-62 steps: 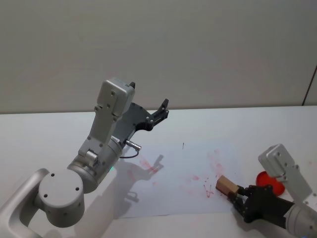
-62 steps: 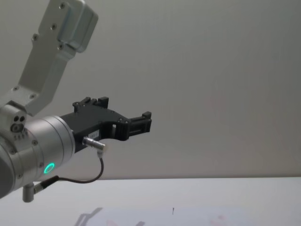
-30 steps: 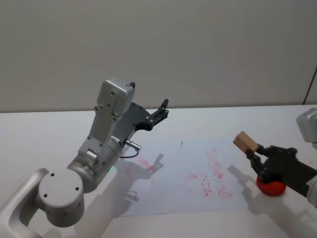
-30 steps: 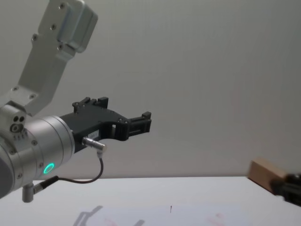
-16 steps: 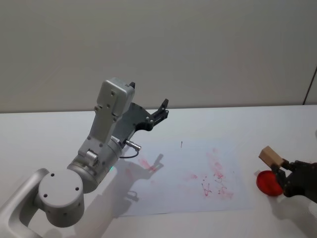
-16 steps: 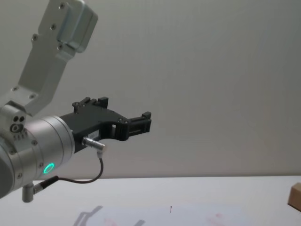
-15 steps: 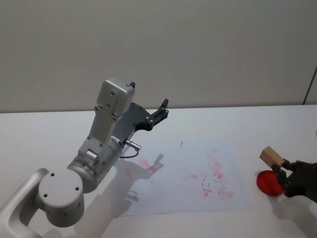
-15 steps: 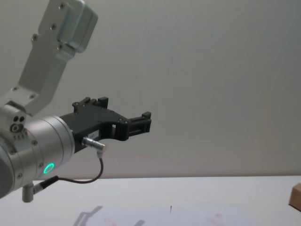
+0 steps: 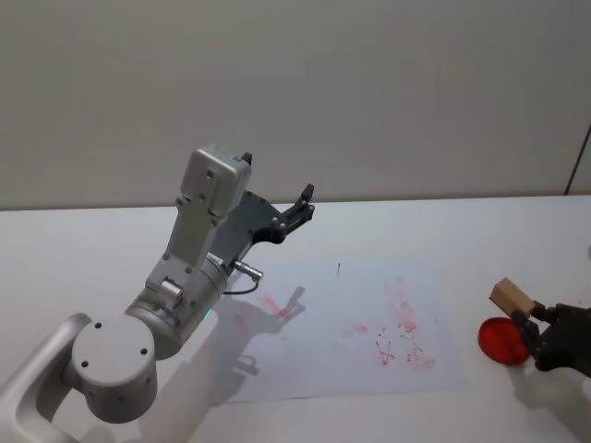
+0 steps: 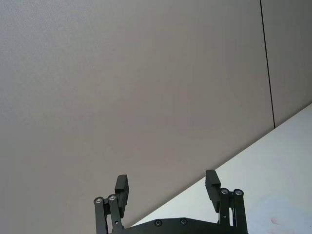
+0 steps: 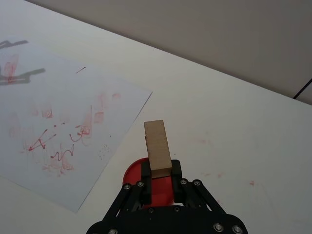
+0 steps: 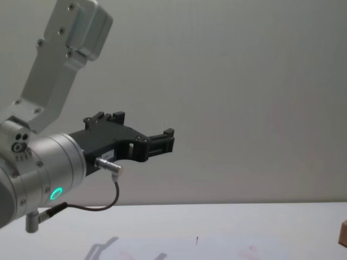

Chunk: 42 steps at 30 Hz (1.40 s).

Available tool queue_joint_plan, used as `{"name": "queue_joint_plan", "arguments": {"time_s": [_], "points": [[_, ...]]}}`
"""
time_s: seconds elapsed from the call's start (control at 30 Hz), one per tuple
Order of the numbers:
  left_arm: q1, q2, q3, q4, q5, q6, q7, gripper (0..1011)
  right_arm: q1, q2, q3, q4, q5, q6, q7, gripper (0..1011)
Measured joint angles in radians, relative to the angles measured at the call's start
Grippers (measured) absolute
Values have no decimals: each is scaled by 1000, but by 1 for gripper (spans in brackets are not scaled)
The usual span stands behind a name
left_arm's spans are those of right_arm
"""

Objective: Use the one hand to pick up the stamp and affix it onto the A4 paper.

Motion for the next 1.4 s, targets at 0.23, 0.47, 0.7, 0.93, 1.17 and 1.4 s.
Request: {"name": "queue_joint_plan", "arguments": {"time_s": [0.23,0.47,0.7,0.93,1.17,1.4], "points": [[0,0,0,0,0,0,0,1001,1,-1,-4,8,-7,18,8,220],[0,0,0,0,0,0,0,1001,2,-4,-8,16,-16,32,10,220],[0,0,0,0,0,0,0,1001,3,-7,-11,21,-22,40,10,257],[0,0,0,0,0,0,0,1001,4,-9,-12,24,-26,44,10,481],[0,0,0,0,0,0,0,1001,4,-9,-13,25,-28,46,9,704],[0,0,0,0,0,0,0,1001,5,-10,-14,26,-29,48,9,899]]}}
